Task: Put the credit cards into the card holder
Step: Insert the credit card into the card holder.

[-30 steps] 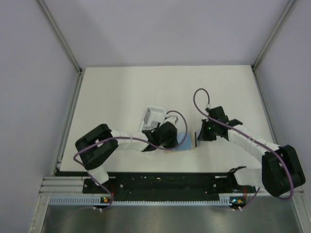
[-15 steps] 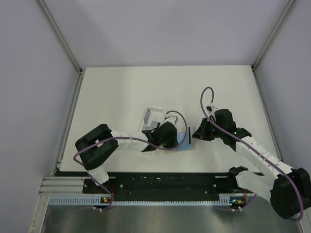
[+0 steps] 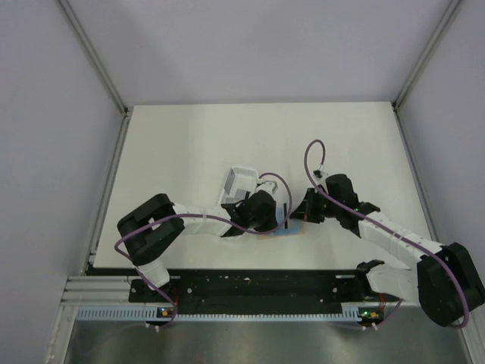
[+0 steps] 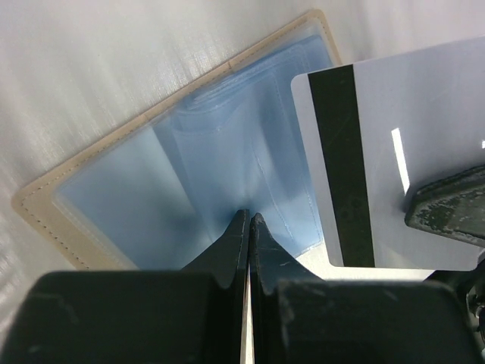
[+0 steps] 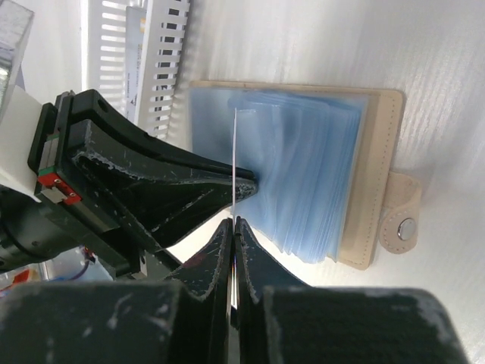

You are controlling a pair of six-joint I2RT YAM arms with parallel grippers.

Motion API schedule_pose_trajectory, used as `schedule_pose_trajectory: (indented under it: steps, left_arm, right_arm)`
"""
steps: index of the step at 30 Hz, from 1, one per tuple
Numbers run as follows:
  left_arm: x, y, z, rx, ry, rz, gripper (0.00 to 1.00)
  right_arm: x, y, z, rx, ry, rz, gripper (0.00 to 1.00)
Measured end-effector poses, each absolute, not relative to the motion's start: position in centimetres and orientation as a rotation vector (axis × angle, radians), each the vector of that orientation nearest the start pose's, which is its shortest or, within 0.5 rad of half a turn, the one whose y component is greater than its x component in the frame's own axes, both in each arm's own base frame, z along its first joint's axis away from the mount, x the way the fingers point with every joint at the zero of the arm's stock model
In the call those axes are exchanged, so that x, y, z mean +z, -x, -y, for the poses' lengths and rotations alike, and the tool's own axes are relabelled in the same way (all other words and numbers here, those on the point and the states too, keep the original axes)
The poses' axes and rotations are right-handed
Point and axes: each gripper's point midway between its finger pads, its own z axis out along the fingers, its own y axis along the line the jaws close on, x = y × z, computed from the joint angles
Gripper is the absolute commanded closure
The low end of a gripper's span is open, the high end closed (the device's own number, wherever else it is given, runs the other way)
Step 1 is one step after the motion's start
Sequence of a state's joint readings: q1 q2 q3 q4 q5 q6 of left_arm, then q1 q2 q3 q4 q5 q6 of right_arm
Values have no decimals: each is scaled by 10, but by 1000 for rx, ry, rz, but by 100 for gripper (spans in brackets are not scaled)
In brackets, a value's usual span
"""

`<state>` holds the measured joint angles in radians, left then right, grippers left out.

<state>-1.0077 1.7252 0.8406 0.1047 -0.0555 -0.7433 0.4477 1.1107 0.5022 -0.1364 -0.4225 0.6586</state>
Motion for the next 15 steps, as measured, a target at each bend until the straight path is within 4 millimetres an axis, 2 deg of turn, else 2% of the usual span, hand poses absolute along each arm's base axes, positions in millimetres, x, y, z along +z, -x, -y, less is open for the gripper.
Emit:
schedule_pose_trajectory:
  steps: [4, 15]
  left_arm:
    - [25, -207, 365, -759, -300, -2475, 100]
    - [24, -207, 364, -764, -294, -2479, 100]
  right_arm:
    - [76, -213, -208, 1012, -64, -2480, 100]
    - [40, -212, -201, 870, -163, -2592, 100]
